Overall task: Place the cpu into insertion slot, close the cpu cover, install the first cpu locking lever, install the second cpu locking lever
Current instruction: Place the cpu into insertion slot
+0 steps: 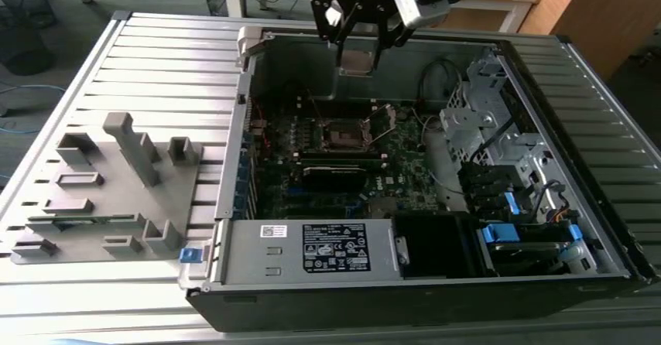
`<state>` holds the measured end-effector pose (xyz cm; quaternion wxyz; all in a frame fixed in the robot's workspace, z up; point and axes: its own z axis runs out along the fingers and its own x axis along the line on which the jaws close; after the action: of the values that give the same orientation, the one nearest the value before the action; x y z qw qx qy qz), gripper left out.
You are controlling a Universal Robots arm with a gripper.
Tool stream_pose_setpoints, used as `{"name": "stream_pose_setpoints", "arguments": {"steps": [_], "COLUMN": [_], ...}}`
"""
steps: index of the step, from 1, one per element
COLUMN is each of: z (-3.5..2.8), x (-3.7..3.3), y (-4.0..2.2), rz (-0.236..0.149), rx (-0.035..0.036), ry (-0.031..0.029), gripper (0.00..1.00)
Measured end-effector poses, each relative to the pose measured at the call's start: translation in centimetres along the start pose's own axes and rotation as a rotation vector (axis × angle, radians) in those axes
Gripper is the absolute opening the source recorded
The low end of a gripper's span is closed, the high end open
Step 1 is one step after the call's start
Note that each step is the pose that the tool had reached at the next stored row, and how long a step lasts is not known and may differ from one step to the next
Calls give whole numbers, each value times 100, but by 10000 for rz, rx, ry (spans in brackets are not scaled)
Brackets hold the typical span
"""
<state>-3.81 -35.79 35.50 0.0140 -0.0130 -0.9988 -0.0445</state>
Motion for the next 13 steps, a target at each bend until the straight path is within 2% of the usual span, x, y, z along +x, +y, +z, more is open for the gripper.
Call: {"name": "stream_pose_setpoints", "arguments": {"steps": [8,13], "z": [27,66], "x": [3,6], "y": [-3,-6], "rz": [-3,-21], "rx": [-12,-35], "ry": [-19,-59], "gripper": [54,54]}}
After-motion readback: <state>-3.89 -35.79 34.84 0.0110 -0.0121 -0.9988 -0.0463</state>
